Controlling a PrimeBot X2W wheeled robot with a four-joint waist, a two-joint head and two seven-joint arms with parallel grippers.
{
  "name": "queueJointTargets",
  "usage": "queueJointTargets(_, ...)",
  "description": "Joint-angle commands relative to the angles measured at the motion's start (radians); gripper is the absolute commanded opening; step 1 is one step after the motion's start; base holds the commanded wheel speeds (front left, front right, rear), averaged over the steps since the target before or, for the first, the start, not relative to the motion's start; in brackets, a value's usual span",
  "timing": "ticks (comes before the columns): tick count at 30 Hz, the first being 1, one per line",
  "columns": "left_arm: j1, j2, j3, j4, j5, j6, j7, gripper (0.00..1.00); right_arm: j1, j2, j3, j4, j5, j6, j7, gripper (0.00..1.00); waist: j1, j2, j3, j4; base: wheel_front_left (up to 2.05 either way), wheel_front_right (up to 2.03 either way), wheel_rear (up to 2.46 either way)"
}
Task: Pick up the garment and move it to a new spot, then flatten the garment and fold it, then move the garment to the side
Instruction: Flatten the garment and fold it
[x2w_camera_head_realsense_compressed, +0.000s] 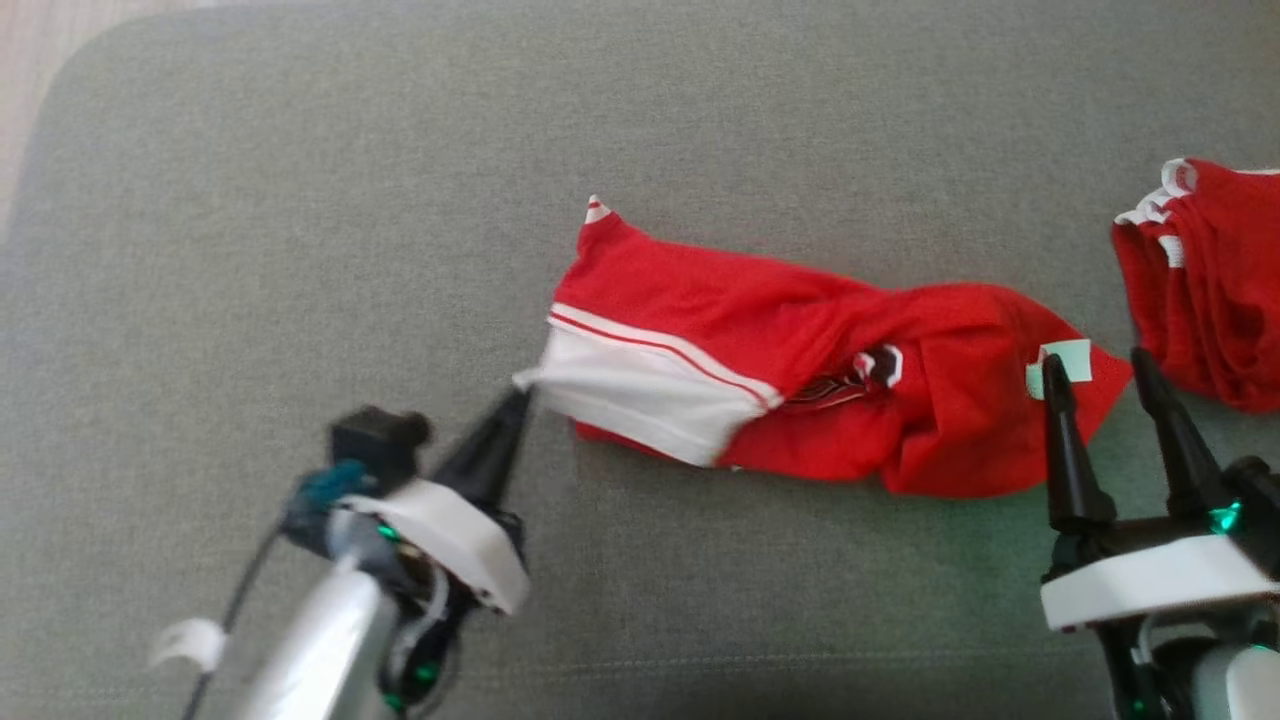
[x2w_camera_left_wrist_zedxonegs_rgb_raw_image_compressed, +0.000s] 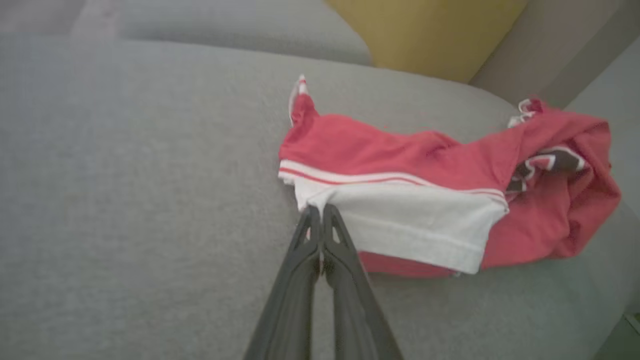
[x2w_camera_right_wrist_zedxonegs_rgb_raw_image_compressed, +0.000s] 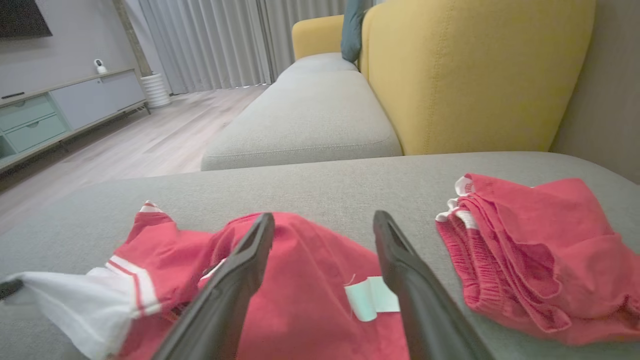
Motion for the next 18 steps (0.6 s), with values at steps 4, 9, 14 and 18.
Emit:
queueJointTargets(4, 0.024, 0.082, 0.098, -0.181, 0.017, 0.06, -0.025, 0.0, 0.002, -0.006, -0.02, -0.034, 0.017, -0.001, 0.008, 1.0, 0.0, 0.0, -0.005, 0.014, 0.0, 0.0, 0.0)
queueJointTargets(9, 0.068, 0.139, 0.153, -0.319, 0.049, 0.127, -0.033, 0.0, 0.006, -0.006, -0.049, -0.032, 0.025, -0.001, 0.018, 1.0, 0.0, 0.0, -0.001, 0.019, 0.0, 0.0, 0.0)
queueJointTargets(14, 0.143, 0.172, 0.206, -0.374, 0.045, 0.188, -0.01, 0.0, 0.002, -0.006, -0.083, -0.031, 0.023, -0.001, 0.027, 1.0, 0.0, 0.0, 0.006, 0.027, 0.0, 0.0, 0.0)
queueJointTargets(18, 0.211, 0.153, 0.21, -0.337, 0.001, 0.201, 0.011, 0.0, -0.007, -0.006, -0.128, -0.036, 0.02, -0.001, 0.032, 1.0, 0.0, 0.0, 0.012, 0.032, 0.0, 0.0, 0.0)
